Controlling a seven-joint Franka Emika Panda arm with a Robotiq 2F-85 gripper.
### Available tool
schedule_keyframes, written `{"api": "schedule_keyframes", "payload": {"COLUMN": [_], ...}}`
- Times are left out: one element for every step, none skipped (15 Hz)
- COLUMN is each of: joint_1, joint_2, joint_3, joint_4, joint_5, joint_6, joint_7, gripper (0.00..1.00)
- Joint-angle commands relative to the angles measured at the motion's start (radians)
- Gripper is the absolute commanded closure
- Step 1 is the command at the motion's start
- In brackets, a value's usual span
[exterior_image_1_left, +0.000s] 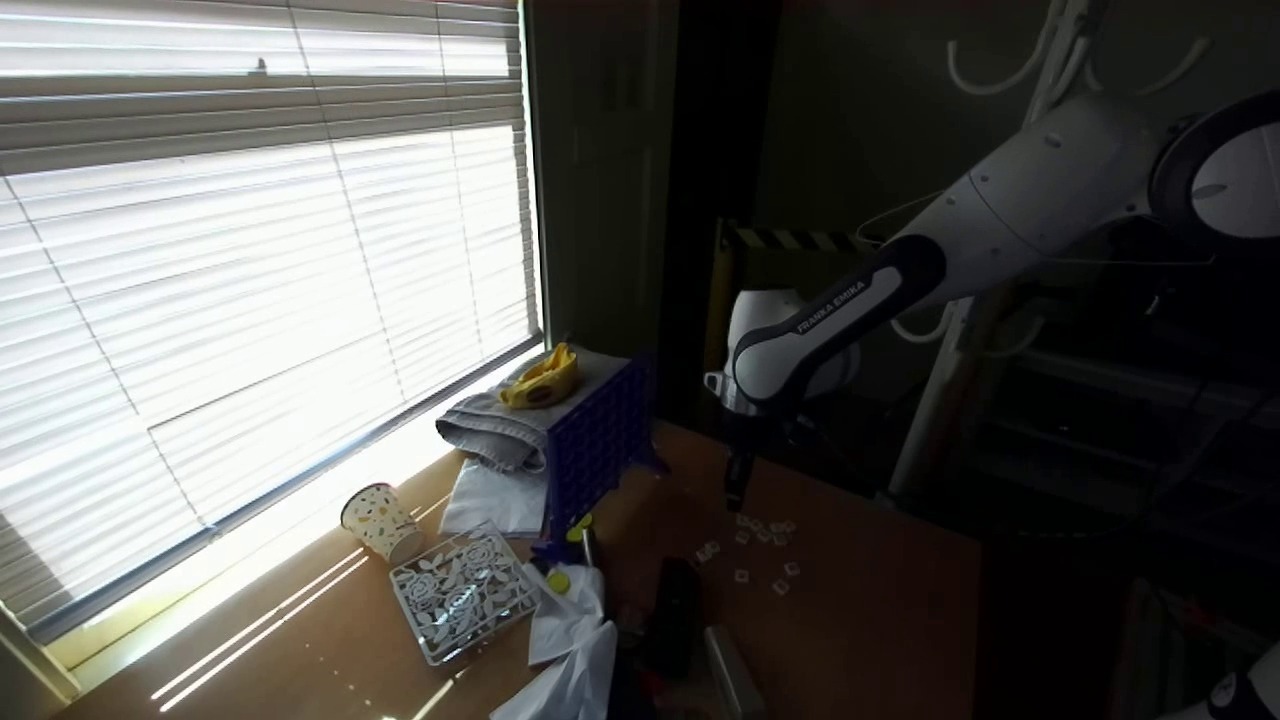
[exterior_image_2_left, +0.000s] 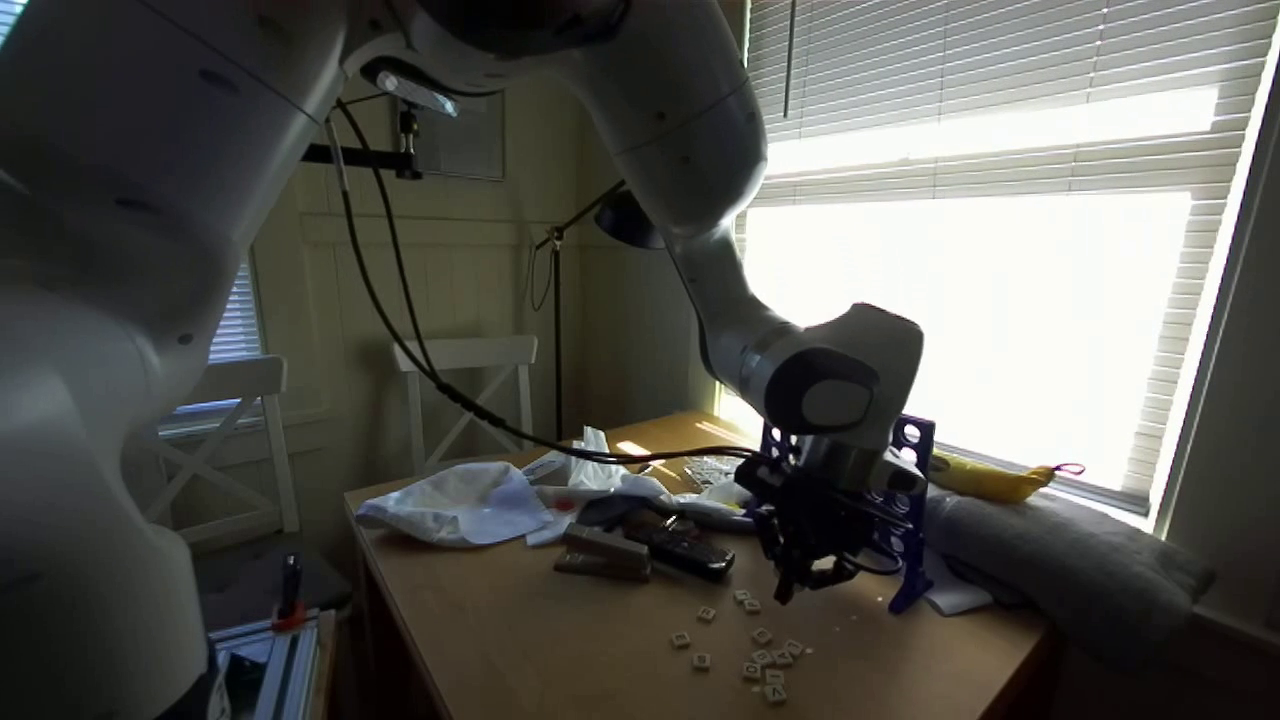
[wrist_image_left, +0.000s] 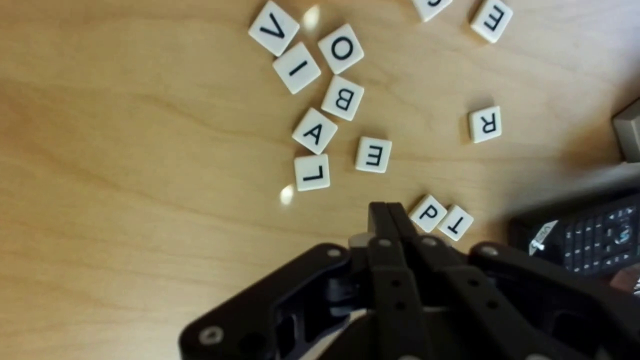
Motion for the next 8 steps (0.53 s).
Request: {"api": "schedule_keyframes", "payload": {"joint_1": [-0.023,-0.027,-0.026,-0.031,-0.031,-0.032,-0.033,-0.033], "joint_2": [0.014,0.017,0.022,0.028,0.034,0.038,0.043,0.048], "joint_3": [0.009,0.010,0.006,0.009,0.008,0.009,0.008,0.007], "joint_4": [0.005,0.005,0.006,0.010,0.015,0.019,0.025,0.028], "joint_5": [0.016,0.018,0.012,0.012,0.010,0.009,0.007,0.006], "joint_6": [-0.031,-0.027,-0.011,-0.004,-0.002,-0.005,-0.015,-0.016], "joint_7": [0.010,0.007,0.006,-0.002,-0.001,-0.002,-0.001,-0.001], "gripper": [1.00,1.00,1.00,1.00,1.00,1.00,1.00,1.00]}}
